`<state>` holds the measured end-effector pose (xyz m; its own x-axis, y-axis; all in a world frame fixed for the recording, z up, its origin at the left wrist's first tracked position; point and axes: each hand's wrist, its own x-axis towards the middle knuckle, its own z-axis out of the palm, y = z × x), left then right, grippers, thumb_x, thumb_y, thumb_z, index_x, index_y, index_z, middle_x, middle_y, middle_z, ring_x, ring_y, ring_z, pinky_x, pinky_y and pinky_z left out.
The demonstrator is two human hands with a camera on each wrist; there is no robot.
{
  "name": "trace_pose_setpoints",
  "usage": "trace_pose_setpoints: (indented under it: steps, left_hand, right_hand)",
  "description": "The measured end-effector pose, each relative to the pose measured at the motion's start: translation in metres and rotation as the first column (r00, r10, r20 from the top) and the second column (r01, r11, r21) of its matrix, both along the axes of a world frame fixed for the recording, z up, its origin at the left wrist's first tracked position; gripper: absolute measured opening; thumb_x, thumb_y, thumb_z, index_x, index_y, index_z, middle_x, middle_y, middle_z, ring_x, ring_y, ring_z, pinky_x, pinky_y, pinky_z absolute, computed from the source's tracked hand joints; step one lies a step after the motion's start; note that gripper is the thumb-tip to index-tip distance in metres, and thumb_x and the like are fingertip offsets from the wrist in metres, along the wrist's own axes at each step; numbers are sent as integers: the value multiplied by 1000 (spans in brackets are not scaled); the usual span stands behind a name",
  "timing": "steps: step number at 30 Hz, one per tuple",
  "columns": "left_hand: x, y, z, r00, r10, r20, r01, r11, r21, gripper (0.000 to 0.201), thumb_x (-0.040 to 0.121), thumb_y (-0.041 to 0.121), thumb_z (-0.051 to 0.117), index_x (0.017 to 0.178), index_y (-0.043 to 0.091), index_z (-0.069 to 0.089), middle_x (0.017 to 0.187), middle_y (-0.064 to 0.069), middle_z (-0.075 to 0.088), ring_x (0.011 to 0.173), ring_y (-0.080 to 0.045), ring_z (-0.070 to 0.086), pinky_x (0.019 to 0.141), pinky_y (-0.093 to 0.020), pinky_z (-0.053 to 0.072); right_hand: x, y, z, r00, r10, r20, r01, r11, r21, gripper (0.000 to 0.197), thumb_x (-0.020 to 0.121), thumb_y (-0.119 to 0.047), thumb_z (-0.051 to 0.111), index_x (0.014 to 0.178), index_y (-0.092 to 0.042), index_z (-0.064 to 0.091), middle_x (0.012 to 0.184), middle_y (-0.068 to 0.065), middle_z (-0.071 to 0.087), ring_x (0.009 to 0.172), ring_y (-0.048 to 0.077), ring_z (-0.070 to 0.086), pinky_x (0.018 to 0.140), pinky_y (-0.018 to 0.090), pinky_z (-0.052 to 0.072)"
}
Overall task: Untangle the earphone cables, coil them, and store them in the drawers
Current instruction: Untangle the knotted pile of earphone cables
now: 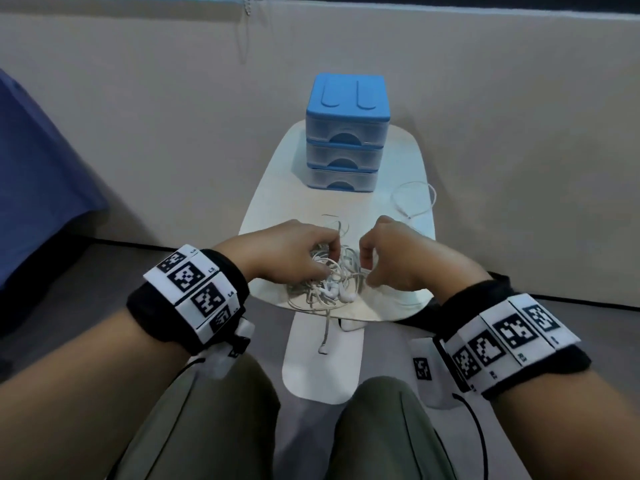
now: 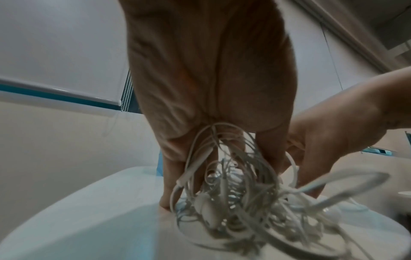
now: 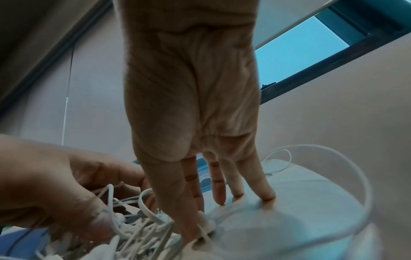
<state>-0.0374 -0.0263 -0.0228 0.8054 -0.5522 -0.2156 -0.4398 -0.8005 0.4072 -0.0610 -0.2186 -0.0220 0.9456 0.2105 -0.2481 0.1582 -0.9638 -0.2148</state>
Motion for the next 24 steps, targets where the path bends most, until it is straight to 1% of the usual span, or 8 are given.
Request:
trace_pose_setpoints:
  steps: [2, 4, 8, 10, 12, 17, 22, 24]
  left_hand:
    - [2, -3, 4, 1000, -7, -13, 7, 999, 31, 21, 90, 32, 71, 109, 32, 64, 78, 10, 57, 72, -4, 53, 62, -25, 39]
    - [4, -6, 7, 999, -16, -41, 18, 999, 49, 24, 87, 36, 76, 107, 32, 64, 80, 11, 59, 74, -4, 55, 64, -27, 40]
    - [7, -7, 6, 998, -26, -61, 30, 998, 59, 24, 85, 37, 80, 102, 36, 63, 89, 12, 61, 76, -5, 58, 65, -28, 42]
    - [7, -5, 5, 998, -19, -55, 22, 999, 46, 21, 86, 35, 79, 101, 35, 64, 88, 12, 61, 77, -8, 60, 67, -29, 45]
    - [8, -3, 5, 998, -24, -54, 26, 999, 40, 20, 87, 36, 78, 101, 34, 65, 87, 11, 62, 79, -12, 62, 71, -31, 50]
    - [12, 1, 5, 999, -29, -44, 29, 1000, 5, 12, 90, 36, 76, 93, 30, 66, 83, 10, 62, 80, -16, 63, 75, -32, 51]
    - [12, 2, 4, 999, -37, -35, 36, 999, -28, 9, 95, 35, 70, 92, 27, 68, 84, 11, 65, 79, -10, 61, 74, -30, 49]
    - [11, 2, 5, 999, -33, -15, 32, 999, -42, 10, 97, 34, 68, 95, 24, 66, 85, 11, 62, 78, -9, 56, 70, -28, 43]
  right_hand:
    - [1, -1, 2, 999, 44, 25, -44, 999, -11, 9, 91, -16, 71, 99, -19, 69, 106, -1, 43, 76, 7, 37, 67, 22, 33]
    - [3, -3, 3, 998, 60, 28, -59, 998, -16, 12, 93, -17, 68, 104, -16, 73, 103, -1, 45, 85, 11, 36, 76, 21, 31]
    - [11, -1, 8, 1000, 23, 14, -23, 1000, 11, 9, 91, -15, 70, 86, -23, 71, 100, 0, 61, 91, 20, 53, 63, 25, 37]
    - [14, 0, 7, 1000, 11, -1, -10, 1000, 16, 18, 89, -17, 73, 77, -28, 65, 96, 0, 65, 89, 21, 58, 64, 26, 40]
    - [14, 4, 5, 1000, 8, -5, -8, 1000, 10, 20, 88, -19, 74, 73, -28, 63, 94, 0, 66, 89, 23, 59, 68, 28, 42]
    - [9, 5, 5, 1000, -17, -3, 18, 999, 32, 14, 87, -24, 77, 77, -23, 67, 83, -5, 68, 81, 17, 60, 58, 25, 39]
    - [6, -5, 4, 996, -84, -2, 84, 989, 121, 18, 83, -23, 81, 77, -23, 64, 79, -10, 67, 88, 17, 65, 80, 34, 54]
    - [6, -8, 3, 996, -82, -19, 84, 987, 139, 14, 83, -20, 80, 78, -22, 67, 75, -7, 72, 85, 15, 66, 76, 31, 53]
